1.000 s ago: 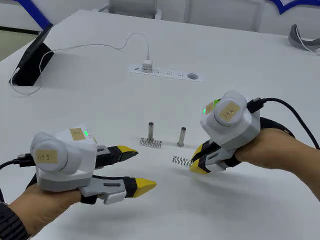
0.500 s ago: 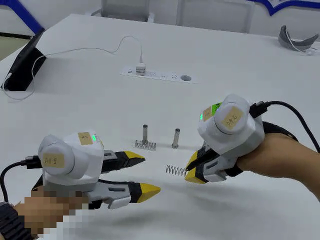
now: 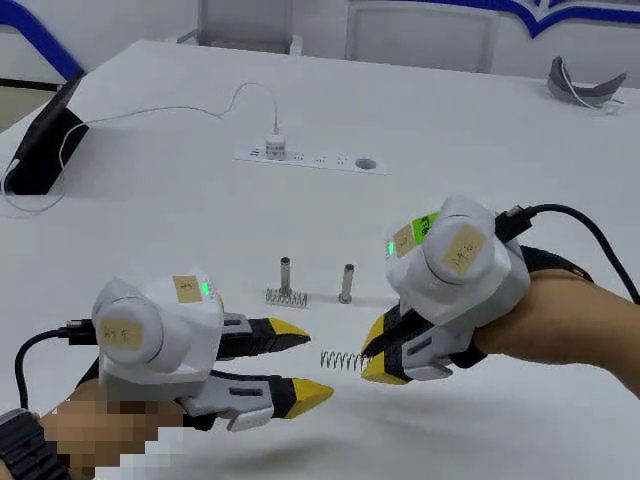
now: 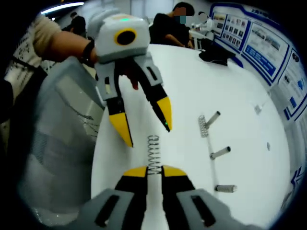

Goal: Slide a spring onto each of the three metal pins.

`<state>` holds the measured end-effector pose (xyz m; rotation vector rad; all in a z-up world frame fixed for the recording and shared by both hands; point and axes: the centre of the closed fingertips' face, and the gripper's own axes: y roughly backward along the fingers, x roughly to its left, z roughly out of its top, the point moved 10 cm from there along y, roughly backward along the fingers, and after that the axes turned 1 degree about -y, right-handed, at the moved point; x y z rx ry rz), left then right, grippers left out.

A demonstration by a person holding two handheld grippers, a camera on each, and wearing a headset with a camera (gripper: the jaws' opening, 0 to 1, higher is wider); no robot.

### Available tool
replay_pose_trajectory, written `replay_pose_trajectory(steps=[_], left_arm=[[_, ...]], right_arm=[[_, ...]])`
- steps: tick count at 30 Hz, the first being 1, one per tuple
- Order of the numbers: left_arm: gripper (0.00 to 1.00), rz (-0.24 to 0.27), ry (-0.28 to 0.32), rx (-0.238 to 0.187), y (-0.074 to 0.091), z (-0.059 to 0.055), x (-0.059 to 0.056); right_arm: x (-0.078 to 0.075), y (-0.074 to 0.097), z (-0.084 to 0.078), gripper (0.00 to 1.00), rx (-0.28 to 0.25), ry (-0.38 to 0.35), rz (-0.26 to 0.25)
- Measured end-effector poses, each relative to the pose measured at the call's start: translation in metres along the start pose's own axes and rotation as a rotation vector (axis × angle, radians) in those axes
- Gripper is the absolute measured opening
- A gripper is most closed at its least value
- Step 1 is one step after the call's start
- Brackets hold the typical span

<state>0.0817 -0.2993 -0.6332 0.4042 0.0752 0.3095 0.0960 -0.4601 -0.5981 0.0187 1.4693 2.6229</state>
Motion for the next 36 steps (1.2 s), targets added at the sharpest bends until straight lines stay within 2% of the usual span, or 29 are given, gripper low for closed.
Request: replay_pose_trajectory(steps=[21,36], left_arm=[[0.13,-0.042,-0.056,0.003,-0.003,0.001,-0.008],[0.12,-0.050,-0.065,0.000,-0.003,0.001,-0.007]], right_arm=[[0.009,0.000,0.010,0.12,0.027,0.095,0.039],[0.010,0.015,0.026,0.12,0.022,0.138,0.031]])
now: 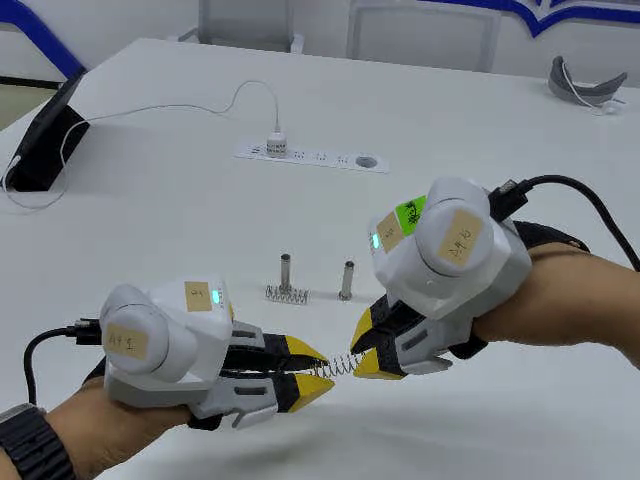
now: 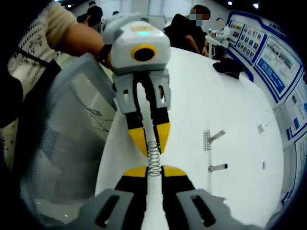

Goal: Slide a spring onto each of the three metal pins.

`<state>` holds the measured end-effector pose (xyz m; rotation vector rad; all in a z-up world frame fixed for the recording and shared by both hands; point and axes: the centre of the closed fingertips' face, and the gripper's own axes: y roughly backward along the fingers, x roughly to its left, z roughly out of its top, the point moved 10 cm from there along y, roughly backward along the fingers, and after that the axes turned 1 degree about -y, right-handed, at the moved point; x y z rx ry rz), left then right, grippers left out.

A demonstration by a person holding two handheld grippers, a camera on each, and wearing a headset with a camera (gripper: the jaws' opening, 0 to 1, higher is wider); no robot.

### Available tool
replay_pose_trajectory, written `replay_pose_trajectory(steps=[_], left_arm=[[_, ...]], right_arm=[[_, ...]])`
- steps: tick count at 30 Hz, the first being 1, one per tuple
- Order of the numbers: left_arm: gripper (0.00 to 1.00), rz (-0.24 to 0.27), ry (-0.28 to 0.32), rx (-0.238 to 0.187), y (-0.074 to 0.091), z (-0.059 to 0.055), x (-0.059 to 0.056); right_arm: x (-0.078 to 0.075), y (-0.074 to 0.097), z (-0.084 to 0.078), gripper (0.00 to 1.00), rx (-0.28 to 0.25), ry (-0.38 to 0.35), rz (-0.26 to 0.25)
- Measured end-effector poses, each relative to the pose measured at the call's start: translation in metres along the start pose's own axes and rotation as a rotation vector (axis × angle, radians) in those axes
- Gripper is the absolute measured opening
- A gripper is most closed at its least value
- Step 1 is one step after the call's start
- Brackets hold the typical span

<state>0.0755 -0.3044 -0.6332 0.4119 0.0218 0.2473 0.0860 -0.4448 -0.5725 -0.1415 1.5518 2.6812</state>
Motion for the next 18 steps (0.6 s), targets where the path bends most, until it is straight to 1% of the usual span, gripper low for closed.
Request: replay_pose_trajectory(steps=[3,10,18], left_arm=[[0.12,-0.001,0.000,0.000,0.000,0.000,0.000],[0.11,-0.003,-0.004,0.003,0.000,0.000,0.000],[0.11,-0.010,-0.004,-0.005,0.000,0.001,-0.001]], right_arm=[[0.000,0.002,0.005,0.12,-0.004,0.010,-0.004],[-0.001,0.006,0.015,0.12,-0.034,0.021,-0.006],[-0.001,0.007,0.026,0.12,-0.090,0.022,-0.009]])
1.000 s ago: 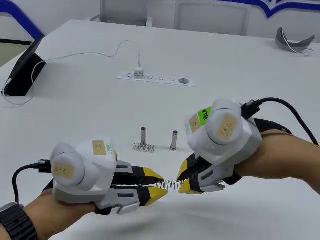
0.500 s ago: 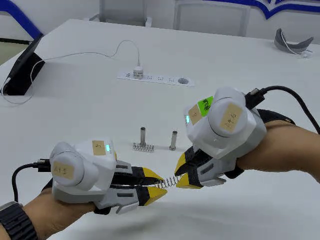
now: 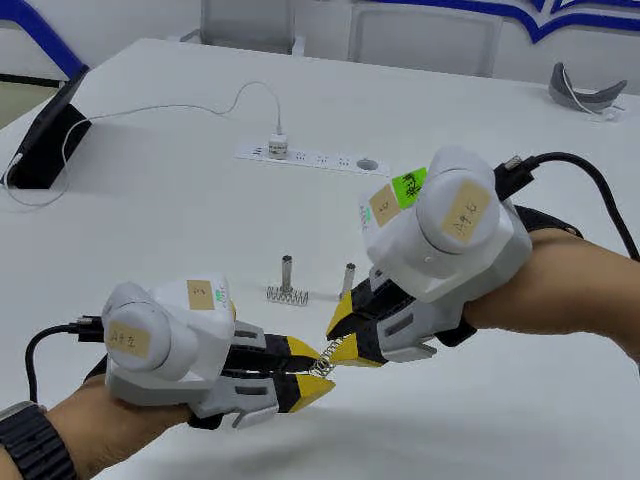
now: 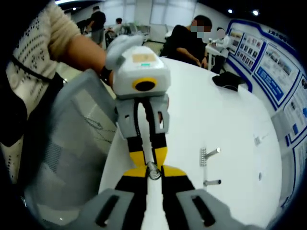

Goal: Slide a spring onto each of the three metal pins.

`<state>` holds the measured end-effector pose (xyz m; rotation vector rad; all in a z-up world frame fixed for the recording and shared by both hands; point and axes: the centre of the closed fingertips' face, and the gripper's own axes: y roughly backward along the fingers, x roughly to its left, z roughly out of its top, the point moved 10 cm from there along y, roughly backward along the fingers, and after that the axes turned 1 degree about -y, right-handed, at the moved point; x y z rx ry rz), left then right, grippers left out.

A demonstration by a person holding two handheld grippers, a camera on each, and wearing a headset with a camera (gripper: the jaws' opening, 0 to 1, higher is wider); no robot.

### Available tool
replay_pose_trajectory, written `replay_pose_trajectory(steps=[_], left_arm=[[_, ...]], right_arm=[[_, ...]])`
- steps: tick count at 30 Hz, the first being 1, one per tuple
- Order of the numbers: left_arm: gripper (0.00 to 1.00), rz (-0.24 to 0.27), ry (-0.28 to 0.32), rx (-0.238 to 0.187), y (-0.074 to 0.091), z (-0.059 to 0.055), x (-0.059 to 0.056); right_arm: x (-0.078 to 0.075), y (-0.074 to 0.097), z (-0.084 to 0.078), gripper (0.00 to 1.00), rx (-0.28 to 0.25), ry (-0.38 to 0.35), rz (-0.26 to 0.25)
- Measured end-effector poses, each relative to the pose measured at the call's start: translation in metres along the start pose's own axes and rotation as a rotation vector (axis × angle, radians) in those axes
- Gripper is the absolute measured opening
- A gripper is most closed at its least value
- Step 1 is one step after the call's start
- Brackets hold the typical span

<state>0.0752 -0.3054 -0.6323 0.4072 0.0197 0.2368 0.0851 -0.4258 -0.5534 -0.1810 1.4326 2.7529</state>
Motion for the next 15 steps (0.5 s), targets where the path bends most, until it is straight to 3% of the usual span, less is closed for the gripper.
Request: replay_pose_trajectory(steps=[7,15], left_arm=[[0.11,-0.001,0.001,-0.011,0.0000,0.0013,0.0003],[0.11,0.008,0.013,-0.021,0.0016,-0.0009,0.0009]], right_arm=[[-0.0002,-0.0024,0.0070,0.12,-0.037,0.004,-0.009],[-0.0001,-0.0025,0.0039,0.16,-0.038,-0.018,-0.017]])
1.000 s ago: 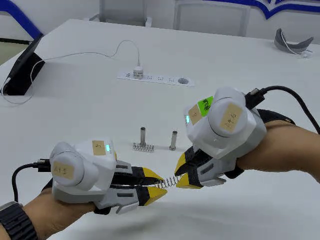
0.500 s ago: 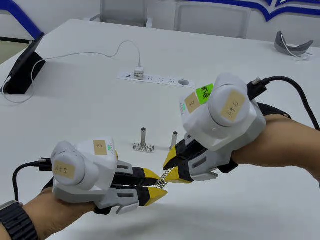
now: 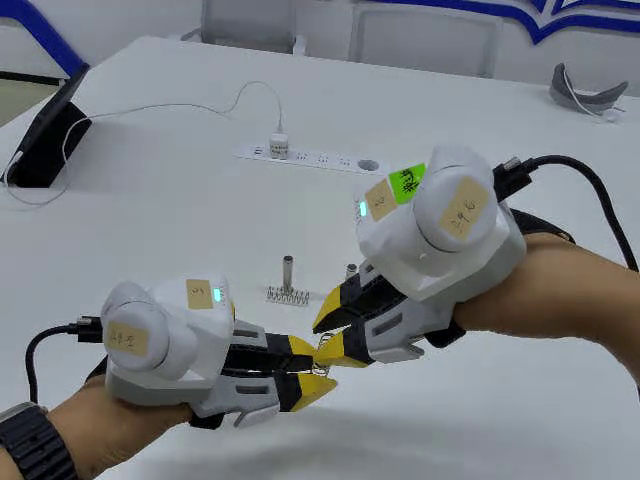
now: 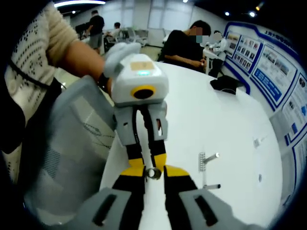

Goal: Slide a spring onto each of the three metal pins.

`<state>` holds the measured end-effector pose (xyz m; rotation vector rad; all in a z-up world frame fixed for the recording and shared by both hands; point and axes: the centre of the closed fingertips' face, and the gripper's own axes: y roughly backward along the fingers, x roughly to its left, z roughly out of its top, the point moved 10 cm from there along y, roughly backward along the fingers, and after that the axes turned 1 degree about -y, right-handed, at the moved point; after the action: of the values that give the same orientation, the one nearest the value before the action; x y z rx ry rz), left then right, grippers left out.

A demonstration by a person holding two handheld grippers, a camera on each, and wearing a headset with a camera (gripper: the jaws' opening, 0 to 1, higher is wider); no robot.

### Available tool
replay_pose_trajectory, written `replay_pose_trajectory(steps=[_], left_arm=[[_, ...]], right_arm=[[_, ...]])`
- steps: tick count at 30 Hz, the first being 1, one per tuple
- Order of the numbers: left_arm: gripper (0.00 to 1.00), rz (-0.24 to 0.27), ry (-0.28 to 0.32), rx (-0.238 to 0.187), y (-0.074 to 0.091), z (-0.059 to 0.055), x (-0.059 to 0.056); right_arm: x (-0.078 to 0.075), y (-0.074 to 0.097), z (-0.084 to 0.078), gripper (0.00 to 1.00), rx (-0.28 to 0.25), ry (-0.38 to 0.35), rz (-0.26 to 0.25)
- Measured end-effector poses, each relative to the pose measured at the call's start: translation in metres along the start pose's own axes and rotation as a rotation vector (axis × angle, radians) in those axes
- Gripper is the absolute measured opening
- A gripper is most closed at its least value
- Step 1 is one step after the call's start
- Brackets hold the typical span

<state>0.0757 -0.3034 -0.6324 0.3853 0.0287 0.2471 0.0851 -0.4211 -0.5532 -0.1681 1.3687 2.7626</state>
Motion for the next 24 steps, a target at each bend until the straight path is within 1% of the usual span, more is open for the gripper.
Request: replay_pose_trajectory(steps=[9,16,20,24], left_arm=[[0.11,0.010,0.007,-0.014,0.0008,0.0013,0.0023],[0.11,0.013,0.005,-0.010,0.0006,0.0007,0.0021],[0.11,0.023,0.008,-0.011,0.0016,-0.0003,0.0029],[0.11,0.030,0.010,-0.012,0.0017,-0.0008,0.0033]], right_arm=[[-0.0017,0.0005,-0.0070,0.15,-0.016,-0.045,-0.017],[-0.0021,-0.0035,-0.0076,0.13,-0.051,-0.095,-0.001],[-0.0023,-0.0045,-0.0066,0.12,-0.063,-0.109,0.002],[-0.0021,-0.0056,-0.0054,0.12,-0.066,-0.107,0.000]])
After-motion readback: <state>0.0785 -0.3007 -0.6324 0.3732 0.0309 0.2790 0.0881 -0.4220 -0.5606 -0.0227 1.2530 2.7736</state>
